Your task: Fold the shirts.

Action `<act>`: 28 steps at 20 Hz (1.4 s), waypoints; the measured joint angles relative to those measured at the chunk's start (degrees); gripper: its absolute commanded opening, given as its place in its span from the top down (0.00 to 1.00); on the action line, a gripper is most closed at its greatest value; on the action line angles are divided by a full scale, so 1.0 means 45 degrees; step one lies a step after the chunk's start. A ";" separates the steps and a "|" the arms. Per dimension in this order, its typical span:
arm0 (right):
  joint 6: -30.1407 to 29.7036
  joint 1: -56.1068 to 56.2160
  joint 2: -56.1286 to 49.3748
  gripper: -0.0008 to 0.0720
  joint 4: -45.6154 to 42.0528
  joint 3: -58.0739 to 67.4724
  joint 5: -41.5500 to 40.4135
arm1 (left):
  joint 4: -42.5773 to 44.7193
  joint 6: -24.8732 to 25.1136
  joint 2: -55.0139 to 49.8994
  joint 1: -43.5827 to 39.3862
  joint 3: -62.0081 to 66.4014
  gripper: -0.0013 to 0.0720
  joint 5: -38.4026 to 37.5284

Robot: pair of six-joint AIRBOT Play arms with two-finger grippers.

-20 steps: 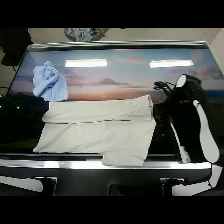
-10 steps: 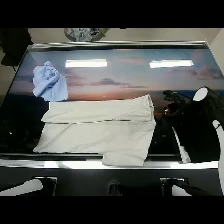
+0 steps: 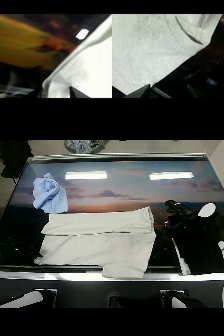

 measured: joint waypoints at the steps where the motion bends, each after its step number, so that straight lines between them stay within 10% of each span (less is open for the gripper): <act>1: -0.0005 0.0000 0.0034 0.26 0.0010 -0.0005 -0.0005 | -0.0044 0.0024 -0.0019 0.0000 -0.0126 0.88 0.0160; 25: -0.0044 -0.0015 0.1996 0.26 0.3793 -0.8553 -0.2851 | -0.0471 0.0554 0.0335 -0.0005 -0.0393 0.94 0.1331; 26: -0.0029 0.0034 0.1996 0.33 0.3944 -0.8704 -0.2982 | -0.0471 0.0568 0.0335 -0.0005 -0.0393 0.94 0.1345; 28: -0.0024 0.0427 0.2006 0.81 0.4061 -0.9039 -0.3487 | -0.0476 0.0578 0.0335 -0.0005 -0.0393 0.94 0.1360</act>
